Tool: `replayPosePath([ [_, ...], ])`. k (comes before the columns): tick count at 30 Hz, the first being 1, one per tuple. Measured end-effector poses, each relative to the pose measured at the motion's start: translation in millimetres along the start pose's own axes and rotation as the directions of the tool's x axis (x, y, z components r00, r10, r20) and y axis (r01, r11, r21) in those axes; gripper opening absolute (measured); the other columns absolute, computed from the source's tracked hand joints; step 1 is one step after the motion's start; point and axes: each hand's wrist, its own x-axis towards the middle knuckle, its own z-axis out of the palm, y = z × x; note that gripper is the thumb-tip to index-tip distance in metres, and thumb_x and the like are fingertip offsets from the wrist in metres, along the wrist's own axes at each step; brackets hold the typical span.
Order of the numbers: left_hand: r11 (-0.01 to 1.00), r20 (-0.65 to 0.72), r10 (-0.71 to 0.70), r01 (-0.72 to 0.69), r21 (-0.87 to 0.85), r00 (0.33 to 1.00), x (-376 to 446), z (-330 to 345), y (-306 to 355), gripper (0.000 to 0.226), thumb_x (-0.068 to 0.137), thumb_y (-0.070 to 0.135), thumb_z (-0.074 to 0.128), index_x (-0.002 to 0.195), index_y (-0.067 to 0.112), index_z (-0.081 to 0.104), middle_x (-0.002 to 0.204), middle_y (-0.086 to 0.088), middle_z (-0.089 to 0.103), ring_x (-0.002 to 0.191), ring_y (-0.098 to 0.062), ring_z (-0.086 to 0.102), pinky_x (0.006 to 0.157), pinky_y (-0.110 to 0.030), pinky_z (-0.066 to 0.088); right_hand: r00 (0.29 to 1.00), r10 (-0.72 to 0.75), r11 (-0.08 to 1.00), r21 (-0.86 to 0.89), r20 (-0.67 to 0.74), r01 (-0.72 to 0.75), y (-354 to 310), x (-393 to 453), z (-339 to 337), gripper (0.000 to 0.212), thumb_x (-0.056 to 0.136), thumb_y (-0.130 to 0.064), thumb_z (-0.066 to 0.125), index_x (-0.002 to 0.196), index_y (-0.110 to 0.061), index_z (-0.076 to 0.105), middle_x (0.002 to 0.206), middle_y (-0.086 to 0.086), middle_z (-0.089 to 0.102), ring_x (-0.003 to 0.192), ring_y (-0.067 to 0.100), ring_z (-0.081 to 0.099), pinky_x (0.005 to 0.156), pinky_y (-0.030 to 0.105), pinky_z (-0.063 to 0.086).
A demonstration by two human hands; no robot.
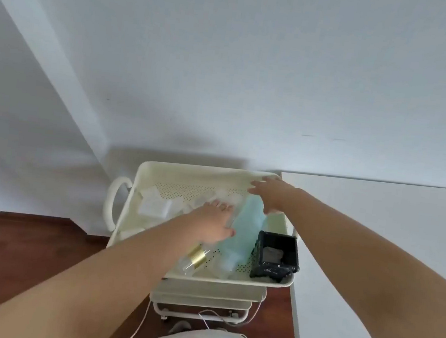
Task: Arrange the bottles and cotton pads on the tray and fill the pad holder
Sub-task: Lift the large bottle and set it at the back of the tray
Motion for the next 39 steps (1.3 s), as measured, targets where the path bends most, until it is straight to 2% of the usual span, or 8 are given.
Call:
replayPosePath([
  [4, 0.999, 0.058, 0.029, -0.031, 0.033, 0.998, -3.9, 41.1, 14.4, 0.082, 0.098, 0.053, 0.034, 0.154, 0.011, -0.008, 0.164, -0.009, -0.006, 0.150, -0.029, -0.005, 0.119, -0.041, 0.003, 0.996, 0.004, 1.000, 0.027, 0.091, -0.007, -2.8, -2.9, 19.7, 0.081, 0.085, -0.006, 0.058, 0.147, -0.044, 0.021, 0.157, -0.009, 0.019, 0.145, 0.030, 0.013, 0.108, 0.052, 0.031],
  [13, 0.997, -0.165, 0.009, 0.004, 0.075, 0.986, -15.1, 83.9, 18.9, 0.104, 0.087, 0.064, 0.047, 0.153, 0.007, -0.009, 0.162, -0.015, 0.011, 0.150, -0.033, 0.001, 0.121, -0.045, 0.002, 0.982, -0.171, 0.983, 0.045, -0.084, 0.175, -2.6, 9.7, 50.7, 0.081, 0.083, 0.010, 0.050, 0.143, -0.041, 0.029, 0.157, -0.008, 0.019, 0.144, 0.023, 0.016, 0.082, 0.035, 0.049],
  [17, 0.993, -0.236, -0.079, 0.098, 0.069, 0.969, -10.8, 89.1, 28.9, 0.106, 0.083, 0.063, 0.050, 0.153, 0.006, -0.006, 0.147, -0.019, 0.042, 0.148, -0.039, 0.004, 0.115, -0.047, -0.013, 0.973, -0.185, 0.980, 0.055, -0.138, 0.194, -3.6, 12.1, 58.6, 0.084, 0.081, 0.012, 0.050, 0.143, -0.041, 0.029, 0.158, -0.005, 0.017, 0.145, 0.026, 0.012, 0.099, 0.038, 0.041],
  [22, 0.984, -0.227, -0.179, 0.179, -0.018, 0.957, -0.2, 89.0, 31.6, 0.113, 0.075, 0.064, 0.056, 0.153, 0.007, -0.003, 0.147, -0.021, 0.044, 0.148, -0.040, 0.001, 0.115, -0.050, -0.015, 0.966, -0.209, 0.978, -0.035, -0.155, 0.207, -7.7, 14.4, 58.3, 0.080, 0.082, 0.001, 0.060, 0.143, -0.037, 0.027, 0.156, 0.001, 0.018, 0.143, 0.029, 0.012, 0.113, 0.043, 0.019],
  [26, 0.978, -0.242, -0.204, 0.187, -0.091, 0.949, -0.9, 81.2, 30.3, 0.115, 0.064, 0.061, 0.060, 0.154, 0.014, 0.005, 0.140, -0.011, 0.054, 0.149, -0.036, 0.007, 0.115, -0.051, -0.015, 0.957, -0.243, 0.968, -0.102, -0.156, 0.229, -5.0, 16.1, 53.9, 0.080, 0.078, -0.007, 0.067, 0.142, -0.036, 0.029, 0.152, 0.003, 0.025, 0.139, 0.031, 0.020, 0.109, 0.044, 0.028],
  [32, 0.981, -0.370, -0.191, 0.169, -0.092, 0.909, -18.5, 47.0, 20.2, 0.105, 0.062, 0.068, 0.061, 0.150, 0.023, 0.025, 0.130, -0.006, 0.059, 0.134, -0.031, 0.038, 0.117, -0.050, 0.012, 0.966, -0.170, 0.970, 0.141, -0.197, 0.199, 7.4, 14.0, 53.0, 0.087, 0.071, -0.012, 0.073, 0.141, -0.037, 0.028, 0.151, -0.003, 0.027, 0.140, 0.025, 0.020, 0.095, 0.037, 0.043],
  [34, 0.975, -0.400, -0.204, 0.149, -0.163, 0.894, -24.3, 27.0, 14.9, 0.100, 0.063, 0.063, 0.062, 0.149, 0.026, 0.028, 0.130, -0.001, 0.055, 0.118, -0.025, 0.050, 0.096, -0.040, 0.041, 0.963, -0.109, 0.942, 0.285, -0.247, 0.179, 10.2, 12.1, 52.3, 0.086, 0.070, -0.010, 0.072, 0.140, -0.037, 0.029, 0.149, -0.006, 0.029, 0.138, 0.022, 0.022, 0.080, 0.034, 0.046],
  [39, 0.960, -0.479, -0.206, 0.080, -0.269, 0.854, -20.7, -31.9, 14.2, 0.087, 0.064, 0.049, 0.068, 0.144, 0.036, 0.038, 0.111, 0.006, 0.050, 0.099, -0.018, 0.056, 0.074, -0.028, 0.041, 0.934, 0.098, 0.855, 0.509, -0.343, 0.097, 20.5, 5.5, 42.1, 0.086, 0.067, -0.028, 0.076, 0.138, -0.041, 0.029, 0.144, -0.014, 0.036, 0.133, 0.016, 0.033, 0.084, 0.043, 0.049],
])
